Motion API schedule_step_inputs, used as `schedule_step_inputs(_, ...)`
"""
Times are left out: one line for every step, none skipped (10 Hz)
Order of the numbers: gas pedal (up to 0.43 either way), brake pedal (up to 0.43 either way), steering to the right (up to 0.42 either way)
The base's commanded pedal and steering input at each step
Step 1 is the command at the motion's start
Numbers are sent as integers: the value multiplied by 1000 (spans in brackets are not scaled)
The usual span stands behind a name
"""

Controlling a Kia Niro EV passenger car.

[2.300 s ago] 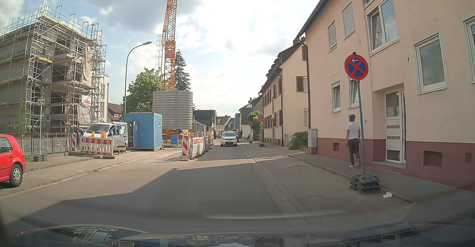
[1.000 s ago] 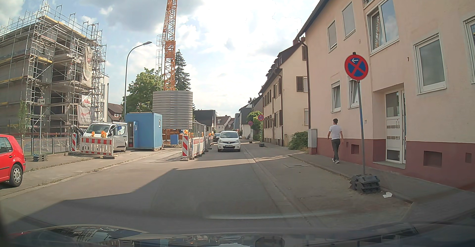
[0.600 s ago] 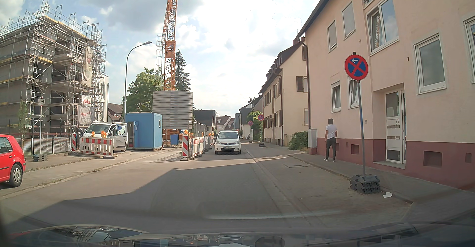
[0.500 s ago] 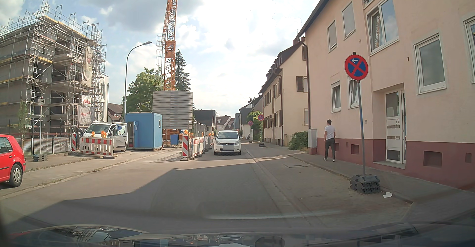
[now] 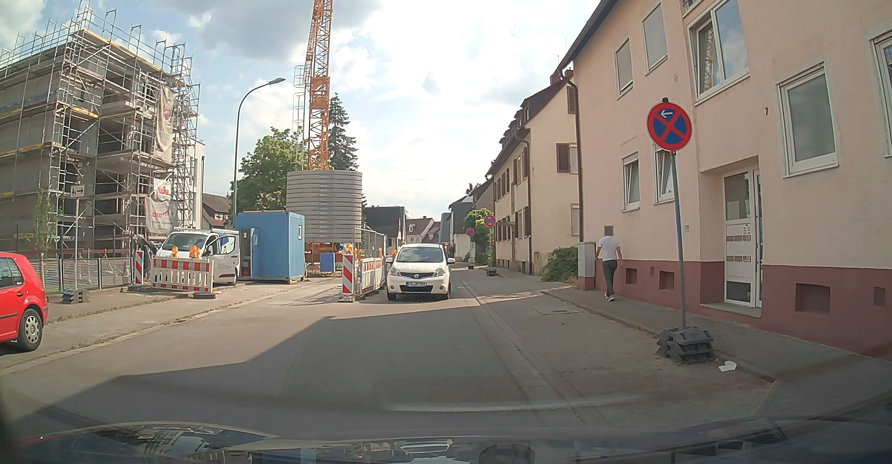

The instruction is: Follow the waypoints while adhering to traffic rules and regulations

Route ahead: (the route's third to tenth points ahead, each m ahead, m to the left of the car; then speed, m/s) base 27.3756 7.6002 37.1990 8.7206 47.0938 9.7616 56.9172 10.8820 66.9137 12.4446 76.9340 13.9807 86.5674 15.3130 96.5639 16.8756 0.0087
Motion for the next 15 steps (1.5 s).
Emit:
schedule_step_inputs(0, 195, -82)
schedule_step_inputs(0, 189, -82)
schedule_step_inputs(0, 195, -82)
schedule_step_inputs(0, 195, -83)
schedule_step_inputs(0, 195, -83)
schedule_step_inputs(0, 195, -82)
schedule_step_inputs(0, 195, -83)
schedule_step_inputs(0, 195, -83)
schedule_step_inputs(0, 195, -83)
schedule_step_inputs(0, 195, -83)
schedule_step_inputs(0, 189, -83)
schedule_step_inputs(0, 195, -83)
schedule_step_inputs(0, 195, -83)
schedule_step_inputs(0, 195, -83)
schedule_step_inputs(0, 195, -83)
